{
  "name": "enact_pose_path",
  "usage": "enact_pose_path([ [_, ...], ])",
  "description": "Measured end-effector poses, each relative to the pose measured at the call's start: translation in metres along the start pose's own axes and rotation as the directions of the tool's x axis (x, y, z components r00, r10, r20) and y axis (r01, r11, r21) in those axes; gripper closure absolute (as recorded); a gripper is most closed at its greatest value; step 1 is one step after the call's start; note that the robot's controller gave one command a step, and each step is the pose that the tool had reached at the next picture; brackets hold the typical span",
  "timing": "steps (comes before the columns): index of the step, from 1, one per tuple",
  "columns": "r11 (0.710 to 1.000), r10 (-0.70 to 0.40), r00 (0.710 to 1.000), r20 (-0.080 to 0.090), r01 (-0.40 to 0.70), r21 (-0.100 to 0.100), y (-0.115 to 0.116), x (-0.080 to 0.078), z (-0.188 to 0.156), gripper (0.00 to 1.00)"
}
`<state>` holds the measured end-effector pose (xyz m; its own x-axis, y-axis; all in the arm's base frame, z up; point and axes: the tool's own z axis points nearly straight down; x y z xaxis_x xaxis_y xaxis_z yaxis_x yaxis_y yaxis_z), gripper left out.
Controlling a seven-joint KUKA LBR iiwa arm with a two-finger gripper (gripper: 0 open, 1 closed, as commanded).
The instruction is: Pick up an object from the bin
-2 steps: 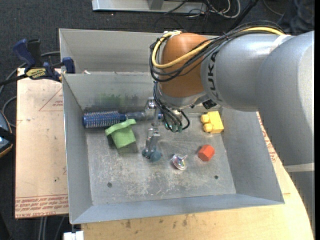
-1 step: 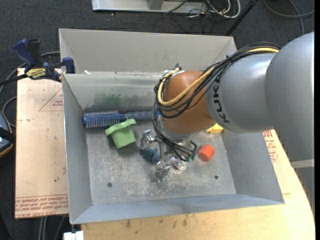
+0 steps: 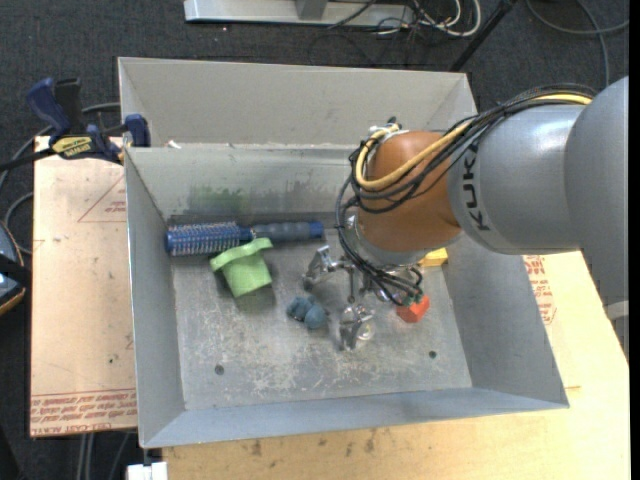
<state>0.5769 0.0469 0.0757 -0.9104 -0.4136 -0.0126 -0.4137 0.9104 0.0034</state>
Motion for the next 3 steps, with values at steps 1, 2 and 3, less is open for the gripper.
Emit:
enact_pose_path([
  [1,0.998,-0.056,0.998,-0.009,0.056,0.007,0.029,-0.032,0.000,0.00],
  [2,0.999,-0.050,0.999,-0.004,0.051,0.005,0.029,-0.033,-0.002,1.00],
  [3,0.988,-0.156,0.988,-0.002,0.156,0.006,0.036,-0.037,-0.137,1.00],
])
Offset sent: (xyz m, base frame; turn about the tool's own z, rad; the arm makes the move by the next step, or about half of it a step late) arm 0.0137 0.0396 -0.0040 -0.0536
